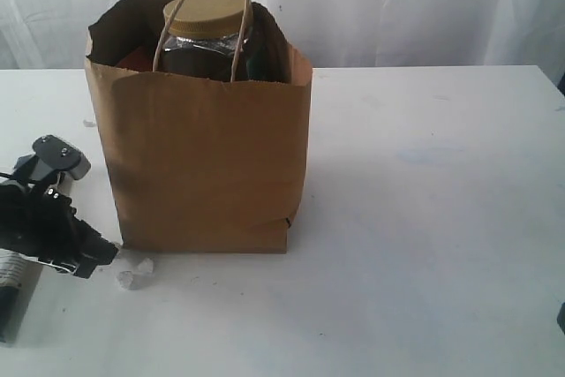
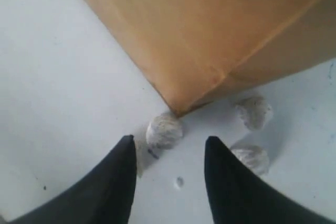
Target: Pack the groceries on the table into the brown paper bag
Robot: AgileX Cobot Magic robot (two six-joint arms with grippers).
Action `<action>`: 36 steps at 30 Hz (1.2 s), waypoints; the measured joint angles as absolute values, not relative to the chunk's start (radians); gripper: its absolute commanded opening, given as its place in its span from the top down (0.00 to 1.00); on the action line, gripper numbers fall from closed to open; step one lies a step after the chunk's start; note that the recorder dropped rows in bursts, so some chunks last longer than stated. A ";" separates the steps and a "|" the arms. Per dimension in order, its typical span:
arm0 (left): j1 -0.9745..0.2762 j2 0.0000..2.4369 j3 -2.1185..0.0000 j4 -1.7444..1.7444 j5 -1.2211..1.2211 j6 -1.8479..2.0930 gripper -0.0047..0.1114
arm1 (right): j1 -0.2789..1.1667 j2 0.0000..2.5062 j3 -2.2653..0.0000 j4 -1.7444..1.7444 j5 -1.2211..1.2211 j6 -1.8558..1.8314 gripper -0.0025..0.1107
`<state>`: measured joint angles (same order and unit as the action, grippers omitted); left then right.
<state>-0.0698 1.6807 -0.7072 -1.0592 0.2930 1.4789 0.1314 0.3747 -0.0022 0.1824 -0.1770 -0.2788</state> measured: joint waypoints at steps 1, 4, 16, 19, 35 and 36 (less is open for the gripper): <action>-0.070 1.681 -0.707 -1.061 0.291 1.481 0.55 | 0.131 0.375 -0.002 0.182 -0.177 -0.279 0.98; -0.070 1.681 -0.725 -1.056 0.288 1.474 0.55 | 0.131 0.375 -0.002 0.182 -0.175 -0.279 0.98; -0.070 1.691 -0.778 -0.972 0.224 1.437 0.55 | 0.131 0.375 -0.002 0.182 -0.175 -0.279 0.98; -0.070 1.709 -0.778 -0.972 0.222 1.437 0.55 | 0.131 0.375 -0.002 0.182 -0.175 -0.279 0.98; -0.070 1.708 -0.780 -0.907 0.243 1.274 0.96 | 0.131 0.375 -0.002 0.182 -0.175 -0.283 0.98; -0.070 1.693 -0.780 -0.897 0.244 1.264 0.96 | 0.131 0.375 -0.002 0.182 -0.175 -0.283 0.98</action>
